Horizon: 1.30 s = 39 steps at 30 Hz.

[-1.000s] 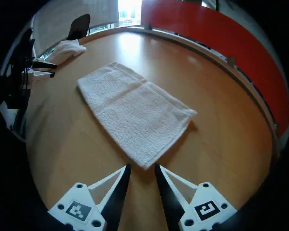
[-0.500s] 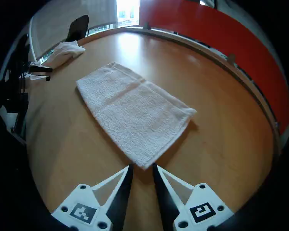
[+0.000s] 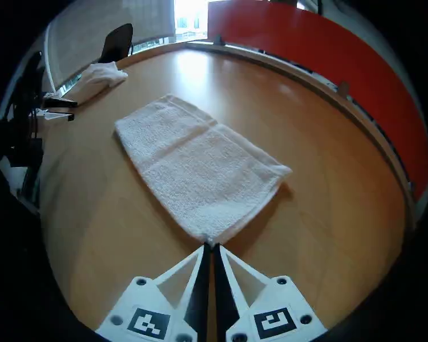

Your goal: Fold towel

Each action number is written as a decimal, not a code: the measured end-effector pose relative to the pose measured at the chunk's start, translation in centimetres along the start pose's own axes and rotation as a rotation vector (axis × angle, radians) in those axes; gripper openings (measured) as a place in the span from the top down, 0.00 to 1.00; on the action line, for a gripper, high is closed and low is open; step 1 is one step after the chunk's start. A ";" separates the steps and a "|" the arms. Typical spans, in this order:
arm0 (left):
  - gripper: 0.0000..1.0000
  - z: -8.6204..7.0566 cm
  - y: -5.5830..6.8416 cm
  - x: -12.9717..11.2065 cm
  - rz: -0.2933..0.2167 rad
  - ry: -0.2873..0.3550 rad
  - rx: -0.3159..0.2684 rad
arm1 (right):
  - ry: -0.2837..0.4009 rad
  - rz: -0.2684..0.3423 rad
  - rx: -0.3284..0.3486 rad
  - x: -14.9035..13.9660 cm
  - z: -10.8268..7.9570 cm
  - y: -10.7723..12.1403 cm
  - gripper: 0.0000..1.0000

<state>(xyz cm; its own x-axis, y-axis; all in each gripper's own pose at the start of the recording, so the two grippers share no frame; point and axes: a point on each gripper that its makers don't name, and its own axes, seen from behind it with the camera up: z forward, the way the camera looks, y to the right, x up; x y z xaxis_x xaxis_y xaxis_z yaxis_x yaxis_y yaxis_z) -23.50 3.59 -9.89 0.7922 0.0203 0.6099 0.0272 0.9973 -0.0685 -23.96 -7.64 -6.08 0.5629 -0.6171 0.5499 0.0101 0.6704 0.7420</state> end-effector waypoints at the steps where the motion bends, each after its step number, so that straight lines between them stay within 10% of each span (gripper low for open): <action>1: 0.04 0.0 0.0 0.0 0.000 0.001 0.000 | 0.003 0.000 -0.005 0.1 -0.1 0.0 0.96; 39: 0.04 -0.3 0.3 0.2 -0.011 0.025 0.009 | 0.096 -0.016 -0.110 3.5 -5.7 1.9 0.96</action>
<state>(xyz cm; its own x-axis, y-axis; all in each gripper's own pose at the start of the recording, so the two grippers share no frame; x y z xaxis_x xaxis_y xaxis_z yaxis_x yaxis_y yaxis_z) -23.13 3.82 -10.06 0.8072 0.0074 0.5903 0.0306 0.9981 -0.0543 -17.24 -6.22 -4.95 0.6380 -0.5893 0.4956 0.1067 0.7051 0.7010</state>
